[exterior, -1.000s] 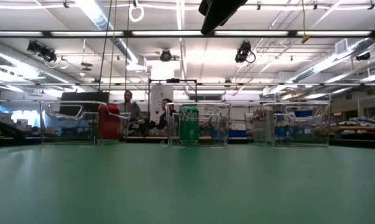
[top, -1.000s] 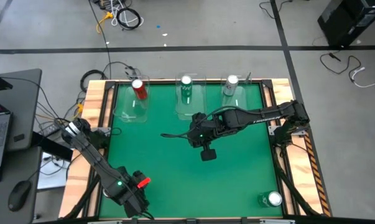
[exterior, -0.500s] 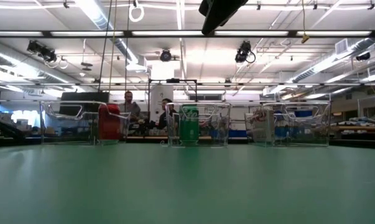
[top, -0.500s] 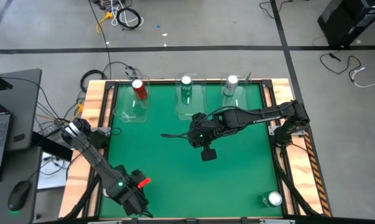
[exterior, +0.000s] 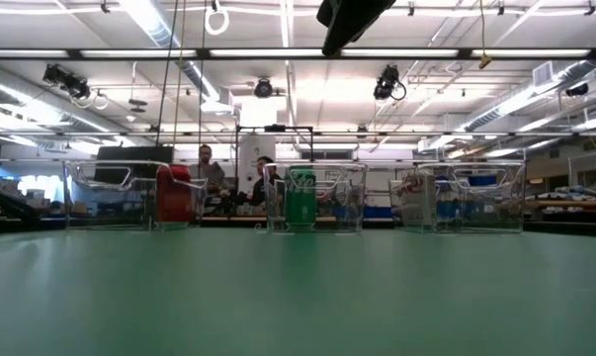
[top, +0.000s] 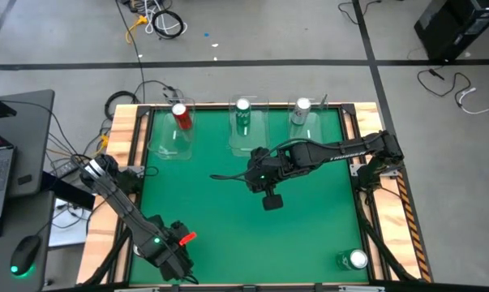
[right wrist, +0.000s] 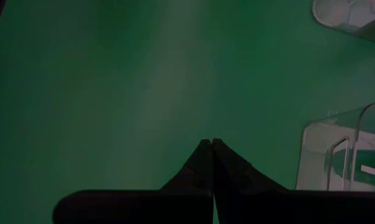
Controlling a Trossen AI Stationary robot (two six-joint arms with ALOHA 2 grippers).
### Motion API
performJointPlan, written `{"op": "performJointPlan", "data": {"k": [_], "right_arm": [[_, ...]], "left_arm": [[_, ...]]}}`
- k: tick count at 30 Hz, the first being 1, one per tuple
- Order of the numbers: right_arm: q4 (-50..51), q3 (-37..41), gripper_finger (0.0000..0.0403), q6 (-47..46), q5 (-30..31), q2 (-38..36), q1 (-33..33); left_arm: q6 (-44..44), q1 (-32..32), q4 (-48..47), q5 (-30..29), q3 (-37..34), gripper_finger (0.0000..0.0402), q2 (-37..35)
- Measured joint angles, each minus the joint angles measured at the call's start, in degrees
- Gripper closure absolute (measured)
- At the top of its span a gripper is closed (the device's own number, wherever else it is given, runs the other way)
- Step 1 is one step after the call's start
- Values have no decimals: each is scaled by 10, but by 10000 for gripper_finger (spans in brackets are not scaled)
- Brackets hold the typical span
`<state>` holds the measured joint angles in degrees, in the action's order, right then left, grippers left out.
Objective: Sort soda cans
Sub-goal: Put the white soda can into the right transparent bin
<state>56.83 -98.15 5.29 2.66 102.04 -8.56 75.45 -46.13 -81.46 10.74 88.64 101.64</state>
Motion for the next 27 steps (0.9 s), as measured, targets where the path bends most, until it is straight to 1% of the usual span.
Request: {"op": "performJointPlan", "data": {"k": [4, 11, 23, 27], "right_arm": [[0, 0, 398, -2, -13, 0, -1], [2, 0, 398, -2, -14, 0, -3], [6, 0, 398, -2, -14, 0, -11], [6, 0, 398, -2, -14, 0, -20]], "left_arm": [[0, 0, -3, -7, 0, 130, 0], [2, 0, -41, 10, 0, 127, 0], [-1, 0, -37, -10, 0, 127, 0], [-1, 0, -34, -6, -7, 127, -1]]}}
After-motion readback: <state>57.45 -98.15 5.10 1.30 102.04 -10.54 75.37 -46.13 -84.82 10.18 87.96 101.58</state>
